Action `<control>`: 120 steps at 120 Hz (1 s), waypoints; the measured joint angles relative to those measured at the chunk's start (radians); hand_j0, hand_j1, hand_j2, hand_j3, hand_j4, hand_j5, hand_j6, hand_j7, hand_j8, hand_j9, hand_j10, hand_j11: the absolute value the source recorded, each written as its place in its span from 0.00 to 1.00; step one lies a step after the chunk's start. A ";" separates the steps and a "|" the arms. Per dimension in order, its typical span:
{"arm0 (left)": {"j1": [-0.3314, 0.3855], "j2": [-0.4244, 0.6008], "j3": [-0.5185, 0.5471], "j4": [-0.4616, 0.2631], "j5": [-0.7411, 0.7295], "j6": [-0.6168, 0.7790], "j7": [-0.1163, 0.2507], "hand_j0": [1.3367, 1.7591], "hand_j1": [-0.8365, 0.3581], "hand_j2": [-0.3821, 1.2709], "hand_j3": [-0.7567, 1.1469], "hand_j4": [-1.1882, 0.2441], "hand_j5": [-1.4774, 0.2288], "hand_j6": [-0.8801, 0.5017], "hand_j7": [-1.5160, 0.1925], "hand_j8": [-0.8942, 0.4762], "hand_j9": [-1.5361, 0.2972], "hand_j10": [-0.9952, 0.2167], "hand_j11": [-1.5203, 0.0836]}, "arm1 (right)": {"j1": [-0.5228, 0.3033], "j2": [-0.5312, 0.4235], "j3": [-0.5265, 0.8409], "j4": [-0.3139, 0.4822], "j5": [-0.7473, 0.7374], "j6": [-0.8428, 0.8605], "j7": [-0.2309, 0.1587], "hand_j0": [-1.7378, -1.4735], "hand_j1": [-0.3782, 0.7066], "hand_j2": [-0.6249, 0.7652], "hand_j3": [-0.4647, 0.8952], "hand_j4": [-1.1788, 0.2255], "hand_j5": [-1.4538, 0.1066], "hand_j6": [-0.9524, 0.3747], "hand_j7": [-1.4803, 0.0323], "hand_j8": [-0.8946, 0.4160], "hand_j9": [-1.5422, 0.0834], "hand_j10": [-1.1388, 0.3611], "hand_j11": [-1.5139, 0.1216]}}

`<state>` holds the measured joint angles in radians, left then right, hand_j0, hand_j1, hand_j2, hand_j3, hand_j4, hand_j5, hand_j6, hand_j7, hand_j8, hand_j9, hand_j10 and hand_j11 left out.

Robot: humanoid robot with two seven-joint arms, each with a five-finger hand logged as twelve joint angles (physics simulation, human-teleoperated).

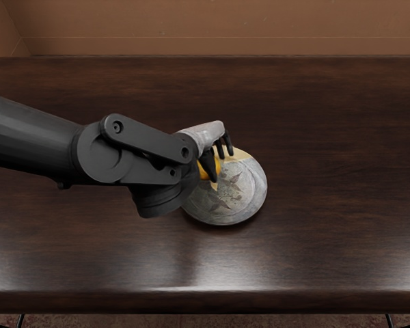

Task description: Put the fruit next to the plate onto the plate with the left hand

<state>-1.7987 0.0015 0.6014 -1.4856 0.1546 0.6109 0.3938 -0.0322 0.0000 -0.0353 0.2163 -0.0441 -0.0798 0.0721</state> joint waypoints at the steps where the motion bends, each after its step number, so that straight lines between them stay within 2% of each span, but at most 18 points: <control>1: 0.000 0.000 0.000 0.000 0.000 0.000 0.000 0.76 0.48 0.39 0.40 0.44 0.43 0.23 0.45 0.31 0.44 0.39 0.49 | 0.000 0.000 0.000 0.000 0.000 0.000 0.000 0.30 0.05 0.45 0.34 0.83 0.92 0.70 0.96 0.67 0.93 0.75 0.91; 32: 0.009 0.016 -0.006 0.001 0.014 0.000 -0.004 0.76 0.79 0.28 0.40 0.68 0.70 0.48 0.72 0.51 0.68 0.65 0.77 | 0.000 0.000 0.000 0.000 0.000 0.000 0.000 0.30 0.05 0.45 0.34 0.83 0.92 0.70 0.96 0.67 0.93 0.75 0.91; 45: 0.012 0.078 -0.045 0.000 0.018 0.000 -0.005 0.76 0.87 0.26 0.40 0.74 0.77 0.54 0.79 0.57 0.74 0.72 0.84 | 0.000 0.000 0.000 0.000 0.000 0.000 0.000 0.30 0.05 0.45 0.34 0.83 0.92 0.70 0.96 0.67 0.93 0.75 0.91; 64: 0.123 0.249 -0.202 -0.017 0.018 0.000 -0.004 0.76 0.93 0.25 0.40 0.78 0.82 0.59 0.84 0.61 0.79 0.77 0.90 | 0.000 0.000 0.000 0.000 0.000 0.000 0.000 0.30 0.05 0.45 0.34 0.83 0.92 0.70 0.96 0.67 0.93 0.75 0.91; 79: 0.222 0.408 -0.352 -0.060 0.017 -0.011 -0.004 0.76 0.96 0.24 0.40 0.80 0.84 0.61 0.86 0.63 0.81 0.79 0.92 | 0.000 0.000 0.000 0.000 0.000 0.000 0.000 0.30 0.05 0.45 0.34 0.83 0.92 0.70 0.96 0.67 0.93 0.75 0.91; 88: 0.308 0.524 -0.456 -0.079 0.015 -0.105 -0.004 0.76 0.97 0.24 0.40 0.81 0.84 0.62 0.87 0.63 0.82 0.80 0.92 | 0.000 0.000 0.000 0.000 0.000 0.000 0.000 0.30 0.05 0.45 0.34 0.83 0.92 0.70 0.96 0.67 0.93 0.75 0.91; 105: 0.439 0.747 -0.645 -0.109 0.001 -0.375 -0.004 0.76 0.98 0.23 0.40 0.82 0.85 0.62 0.87 0.64 0.83 0.81 0.93 | 0.000 0.000 0.000 0.000 0.000 0.000 0.000 0.30 0.05 0.45 0.34 0.83 0.92 0.70 0.96 0.67 0.93 0.75 0.91; 111: 0.514 0.856 -0.711 -0.121 -0.017 -0.498 -0.005 0.76 0.98 0.23 0.40 0.82 0.85 0.63 0.88 0.64 0.83 0.81 0.94 | 0.000 0.000 0.000 0.000 0.000 0.000 0.000 0.30 0.05 0.45 0.34 0.83 0.92 0.70 0.96 0.67 0.93 0.75 0.91; 120: 0.581 0.934 -0.803 -0.132 -0.041 -0.658 -0.008 0.76 0.98 0.23 0.40 0.82 0.86 0.63 0.88 0.64 0.83 0.81 0.94 | 0.000 0.000 0.000 0.000 0.000 0.000 0.000 0.30 0.05 0.45 0.34 0.83 0.92 0.70 0.96 0.67 0.93 0.75 0.91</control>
<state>-1.2178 0.9356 -0.2011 -1.6180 0.1134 -0.0468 0.3863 -0.0322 0.0000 -0.0353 0.2163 -0.0439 -0.0798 0.0721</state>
